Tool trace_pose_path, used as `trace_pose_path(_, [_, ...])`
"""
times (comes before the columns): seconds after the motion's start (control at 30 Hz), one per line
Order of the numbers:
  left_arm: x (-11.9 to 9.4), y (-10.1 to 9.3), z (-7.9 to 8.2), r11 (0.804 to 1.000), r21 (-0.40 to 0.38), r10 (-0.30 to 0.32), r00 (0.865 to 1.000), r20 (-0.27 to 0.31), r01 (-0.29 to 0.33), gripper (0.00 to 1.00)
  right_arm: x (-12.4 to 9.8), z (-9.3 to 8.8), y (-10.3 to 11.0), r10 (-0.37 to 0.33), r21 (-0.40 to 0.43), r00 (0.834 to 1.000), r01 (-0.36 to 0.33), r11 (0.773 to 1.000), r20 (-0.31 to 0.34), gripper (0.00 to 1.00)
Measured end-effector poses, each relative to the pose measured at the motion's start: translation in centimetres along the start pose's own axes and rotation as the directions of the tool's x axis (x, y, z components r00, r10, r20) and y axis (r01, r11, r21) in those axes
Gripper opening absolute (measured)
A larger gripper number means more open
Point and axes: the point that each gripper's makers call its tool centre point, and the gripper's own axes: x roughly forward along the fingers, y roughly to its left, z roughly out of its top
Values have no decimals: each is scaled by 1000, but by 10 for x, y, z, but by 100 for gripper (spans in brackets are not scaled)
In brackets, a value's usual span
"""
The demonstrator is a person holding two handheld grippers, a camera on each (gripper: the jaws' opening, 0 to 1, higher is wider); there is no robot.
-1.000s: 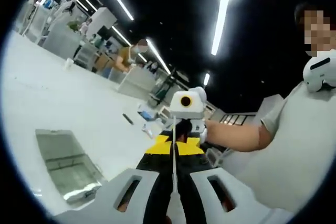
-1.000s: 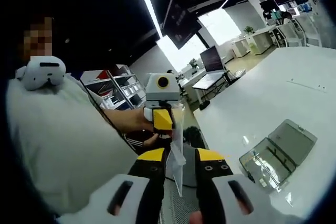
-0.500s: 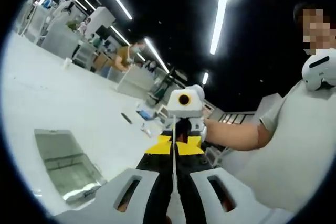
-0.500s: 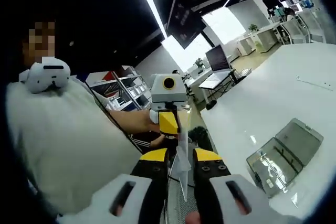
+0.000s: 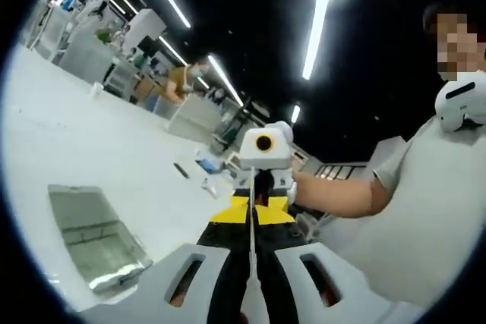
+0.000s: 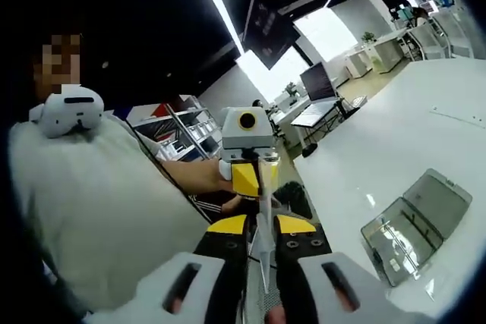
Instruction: Insert the divider into the dual guide fixture by aligning both edges with the guide slots and pushing it downward to the bottom, including one-sided entry, uneven engagement, binding, and posture correction.
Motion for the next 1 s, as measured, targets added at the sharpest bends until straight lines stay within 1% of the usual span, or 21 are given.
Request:
trace_pose_path(0.33, [0, -1, 0, 1000, -1, -1, 1000, 7, 1, 0, 1, -1, 1, 6, 7, 1000, -6, 1000, 7, 9])
trace_pose_path(0.6, [0, -2, 1, 1000, 1, -6, 1000, 12, 6, 0, 2, -1, 0, 6, 12, 1000, -6, 1000, 21, 5])
trace_pose_path(0.8, [0, -3, 3, 1000, 4, -7, 1000, 21, 7, 0, 3, -1, 1, 7, 13, 1000, -7, 1000, 21, 7])
trace_pose_path(1.0, [-1, -4, 4, 1000, 6, -9, 1000, 24, 9, 0, 4, -2, 1, 10, 18, 1000, -10, 1000, 23, 4])
